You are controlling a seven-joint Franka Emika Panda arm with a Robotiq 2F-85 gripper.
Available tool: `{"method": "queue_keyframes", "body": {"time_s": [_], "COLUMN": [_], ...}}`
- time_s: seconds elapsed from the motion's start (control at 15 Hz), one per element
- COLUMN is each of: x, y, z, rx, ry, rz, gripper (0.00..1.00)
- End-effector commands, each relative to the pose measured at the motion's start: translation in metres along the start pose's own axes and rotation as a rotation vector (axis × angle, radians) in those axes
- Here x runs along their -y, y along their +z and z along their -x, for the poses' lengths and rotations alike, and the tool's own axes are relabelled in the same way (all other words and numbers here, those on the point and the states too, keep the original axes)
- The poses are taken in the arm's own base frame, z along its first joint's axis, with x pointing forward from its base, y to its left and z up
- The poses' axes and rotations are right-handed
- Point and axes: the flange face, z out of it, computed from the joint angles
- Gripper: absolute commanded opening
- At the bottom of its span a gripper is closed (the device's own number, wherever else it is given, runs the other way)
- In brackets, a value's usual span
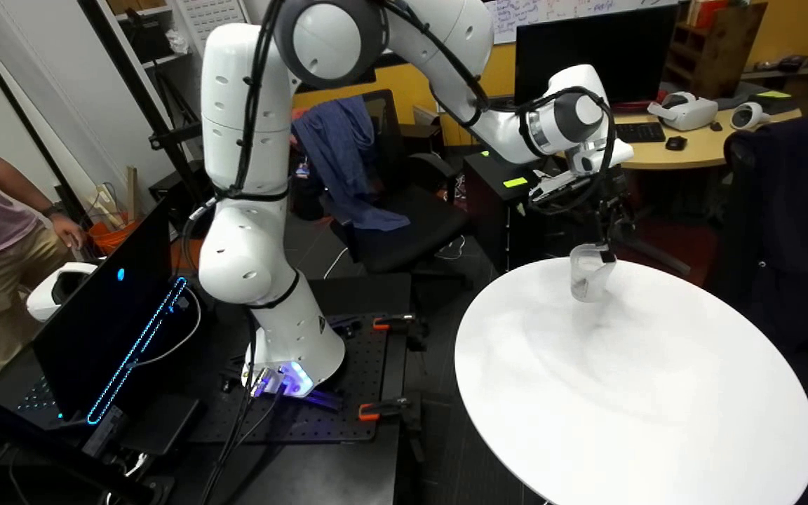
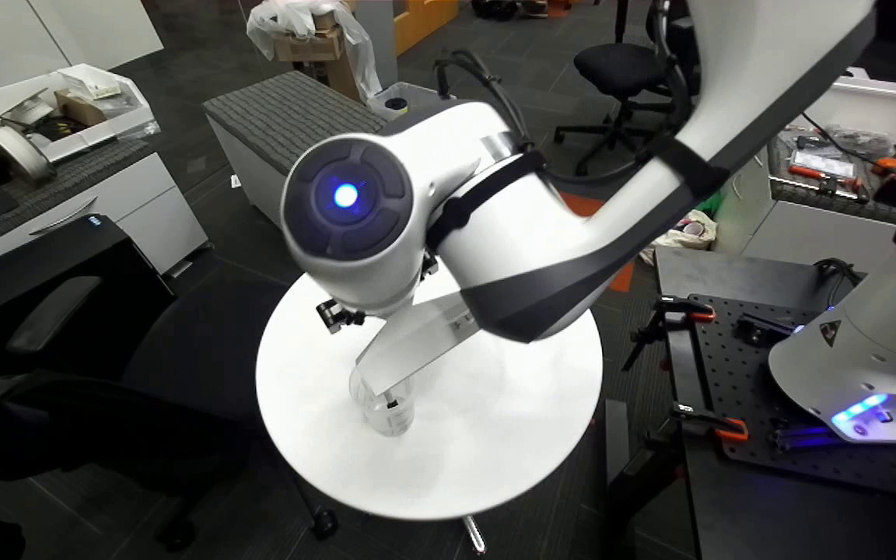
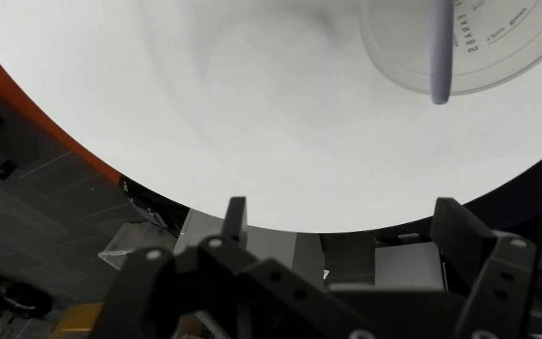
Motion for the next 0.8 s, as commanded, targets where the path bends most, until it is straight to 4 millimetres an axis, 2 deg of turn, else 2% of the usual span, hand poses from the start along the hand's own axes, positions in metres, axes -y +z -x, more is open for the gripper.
{"method": "queue_keyframes", "body": {"time_s": [0.0, 0.13, 0.4, 0.6, 0.73], "x": [-0.061, -0.089, -0.13, -0.149, -0.154], "y": [0.0, 0.008, 0.026, 0.036, 0.037], "z": [-0.013, -0.022, -0.033, -0.035, -0.032], "rx": [0.066, 0.108, 0.2, 0.275, 0.321], "ry": [0.006, -0.029, -0.115, -0.197, -0.271], "rz": [-0.092, -0.148, -0.217, -0.259, -0.296], "gripper": [1.0, 1.0, 1.0, 1.0, 1.0]}}
